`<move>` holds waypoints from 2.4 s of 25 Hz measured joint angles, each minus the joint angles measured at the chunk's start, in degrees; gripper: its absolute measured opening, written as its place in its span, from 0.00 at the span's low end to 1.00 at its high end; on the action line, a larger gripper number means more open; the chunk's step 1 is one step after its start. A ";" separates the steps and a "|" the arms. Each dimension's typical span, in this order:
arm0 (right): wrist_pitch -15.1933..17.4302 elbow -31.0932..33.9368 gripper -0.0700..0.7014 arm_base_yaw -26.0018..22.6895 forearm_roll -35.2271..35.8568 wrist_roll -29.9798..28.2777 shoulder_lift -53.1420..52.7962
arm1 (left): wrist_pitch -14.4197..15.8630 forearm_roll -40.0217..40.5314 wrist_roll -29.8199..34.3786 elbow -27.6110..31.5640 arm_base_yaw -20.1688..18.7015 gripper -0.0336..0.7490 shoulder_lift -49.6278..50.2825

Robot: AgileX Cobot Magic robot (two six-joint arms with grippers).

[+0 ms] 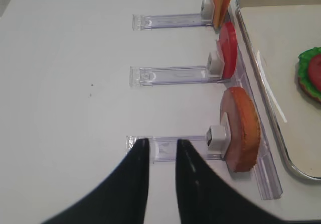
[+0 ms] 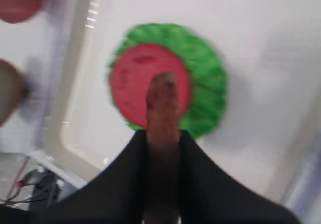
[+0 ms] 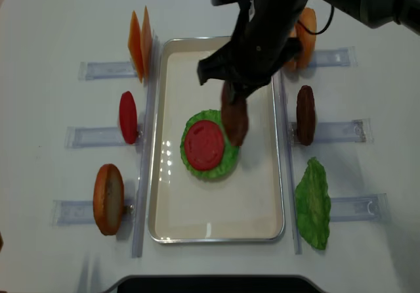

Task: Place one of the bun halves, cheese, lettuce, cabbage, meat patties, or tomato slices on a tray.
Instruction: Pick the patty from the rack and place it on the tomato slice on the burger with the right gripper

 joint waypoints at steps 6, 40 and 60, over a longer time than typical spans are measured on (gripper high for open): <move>-10.32 2.26 0.24 -0.71 18.92 -16.36 -0.13 | 0.00 0.00 0.00 0.00 0.00 0.22 0.00; -18.78 22.42 0.24 -6.82 52.48 -55.23 5.33 | 0.00 -0.11 0.00 0.00 0.00 0.22 0.00; -12.81 7.24 0.62 -8.16 0.06 -14.42 -1.87 | 0.00 -0.11 0.00 0.00 0.00 0.22 0.00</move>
